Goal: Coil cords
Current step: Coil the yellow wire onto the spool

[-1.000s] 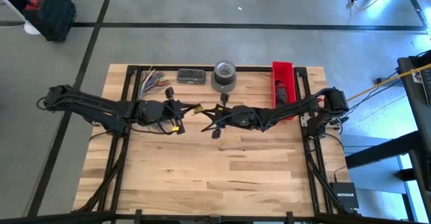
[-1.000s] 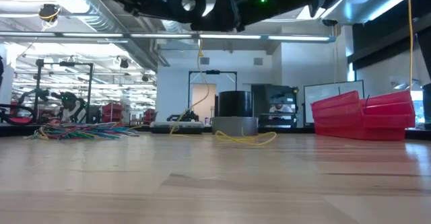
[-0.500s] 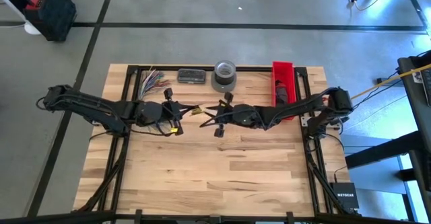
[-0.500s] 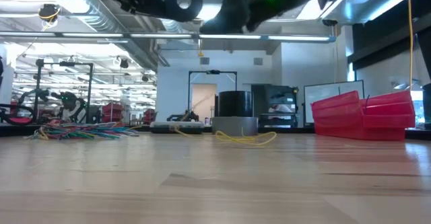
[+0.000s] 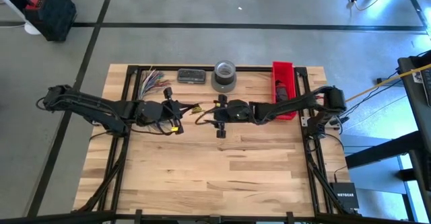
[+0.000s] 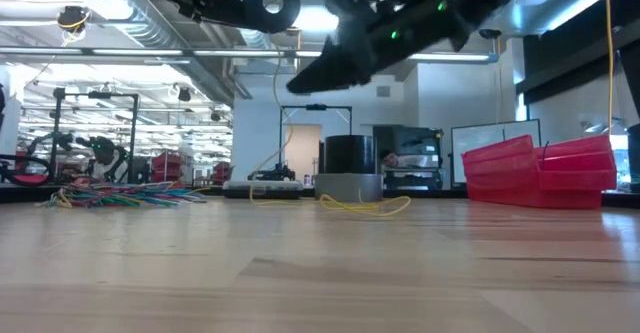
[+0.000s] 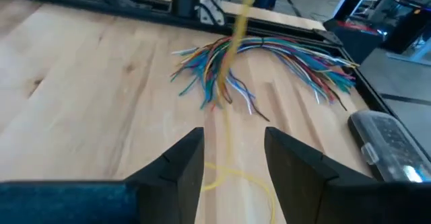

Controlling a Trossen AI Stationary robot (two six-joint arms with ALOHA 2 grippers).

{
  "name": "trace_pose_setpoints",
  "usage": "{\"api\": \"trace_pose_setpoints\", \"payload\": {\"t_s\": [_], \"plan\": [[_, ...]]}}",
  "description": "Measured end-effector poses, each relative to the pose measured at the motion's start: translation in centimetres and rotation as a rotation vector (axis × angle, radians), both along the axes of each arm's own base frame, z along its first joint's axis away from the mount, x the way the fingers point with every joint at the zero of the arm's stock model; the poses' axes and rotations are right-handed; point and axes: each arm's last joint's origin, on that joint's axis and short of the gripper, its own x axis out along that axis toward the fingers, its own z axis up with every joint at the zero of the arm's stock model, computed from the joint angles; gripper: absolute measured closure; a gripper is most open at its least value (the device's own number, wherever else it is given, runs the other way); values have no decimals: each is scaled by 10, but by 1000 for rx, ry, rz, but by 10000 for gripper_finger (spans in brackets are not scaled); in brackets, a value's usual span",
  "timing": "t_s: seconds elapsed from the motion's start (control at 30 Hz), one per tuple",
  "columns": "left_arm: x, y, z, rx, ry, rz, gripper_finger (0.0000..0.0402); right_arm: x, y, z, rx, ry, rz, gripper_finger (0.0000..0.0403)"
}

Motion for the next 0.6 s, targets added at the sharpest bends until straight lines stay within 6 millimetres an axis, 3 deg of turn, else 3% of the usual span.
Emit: {"api": "trace_pose_setpoints", "payload": {"t_s": [0.17,0.4,0.5,0.6], "plan": [[0,0,0,8,6,-3,402,9,-7,-27,13,38,6,242],[0,0,-1,16,15,-5,402,14,-6,-28,-4,0,38,248],[0,0,-1,14,14,-4,402,15,-6,-27,-8,-3,31,284],[0,0,-1,14,12,-4,402,14,-6,-28,-13,10,29,350]]}}
